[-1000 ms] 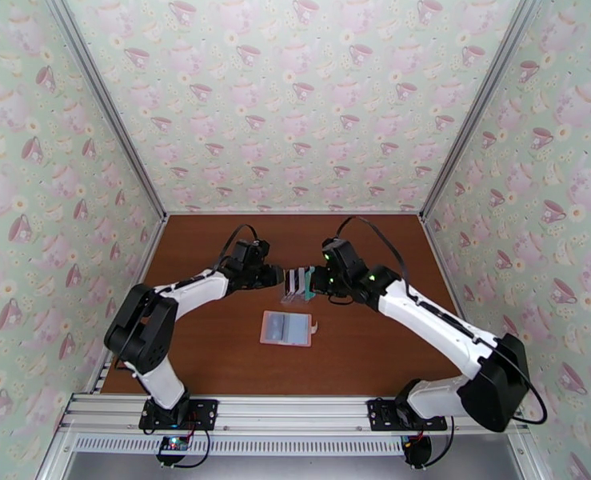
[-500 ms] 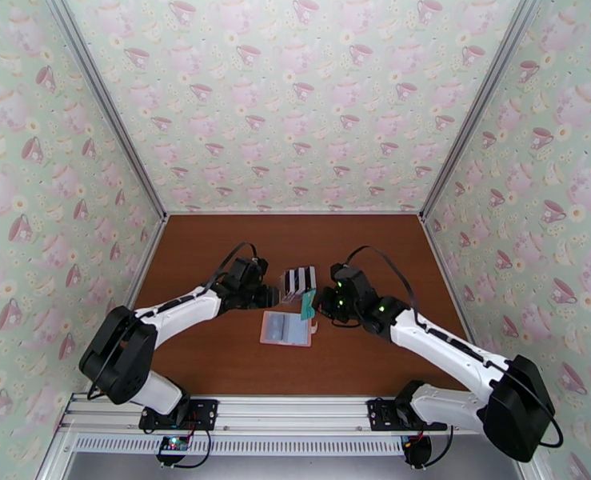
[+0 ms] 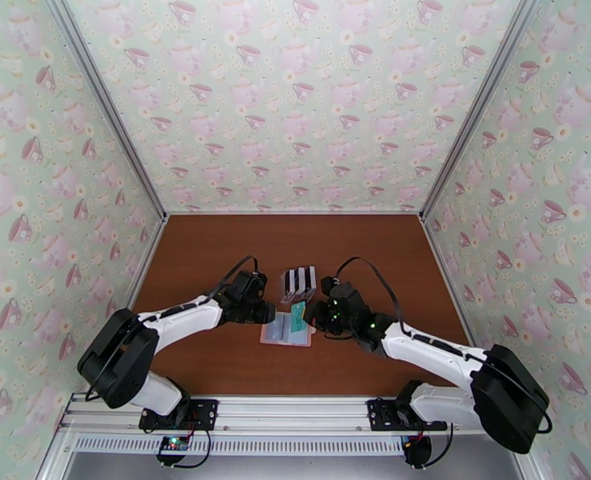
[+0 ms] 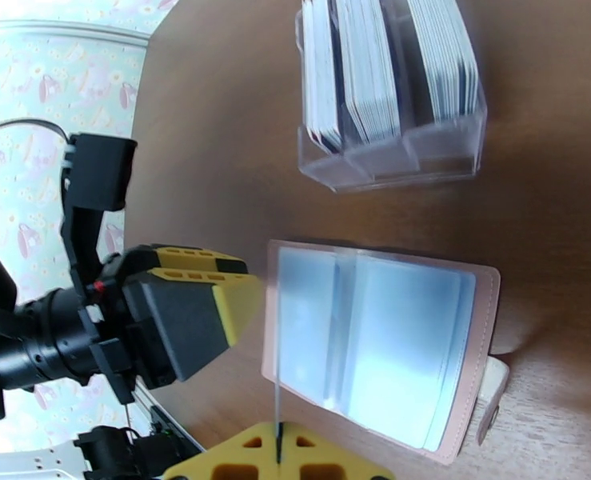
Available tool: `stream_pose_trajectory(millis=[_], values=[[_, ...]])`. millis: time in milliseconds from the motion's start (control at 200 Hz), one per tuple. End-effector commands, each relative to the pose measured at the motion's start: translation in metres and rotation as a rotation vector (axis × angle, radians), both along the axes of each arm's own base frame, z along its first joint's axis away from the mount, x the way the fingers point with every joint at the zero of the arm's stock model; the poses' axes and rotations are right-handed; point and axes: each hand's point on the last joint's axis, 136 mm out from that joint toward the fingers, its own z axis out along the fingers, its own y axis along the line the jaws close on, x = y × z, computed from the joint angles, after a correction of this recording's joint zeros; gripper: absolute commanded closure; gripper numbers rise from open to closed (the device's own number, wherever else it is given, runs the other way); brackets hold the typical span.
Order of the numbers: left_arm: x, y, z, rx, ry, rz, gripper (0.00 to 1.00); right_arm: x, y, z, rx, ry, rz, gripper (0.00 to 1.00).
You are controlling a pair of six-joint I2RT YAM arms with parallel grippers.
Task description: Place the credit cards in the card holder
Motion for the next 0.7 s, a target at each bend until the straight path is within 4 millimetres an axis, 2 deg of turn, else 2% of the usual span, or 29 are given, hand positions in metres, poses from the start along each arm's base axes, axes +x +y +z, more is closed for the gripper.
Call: stream_pose_trajectory(millis=[0, 316, 691], values=[[-0.007, 0.002, -0.006, 0.03, -0.004, -0.026, 0.56, 0.005, 0.01, 0.0, 0.038, -0.067, 0.006, 1.0], [-0.019, 0.003, -0.016, 0.054, 0.011, -0.045, 0.56, 0.003, 0.019, -0.015, 0.087, -0.115, 0.003, 1.0], [-0.024, 0.004, -0.023, 0.056, 0.024, -0.04, 0.56, 0.005, 0.016, -0.035, 0.146, -0.135, -0.035, 1.0]])
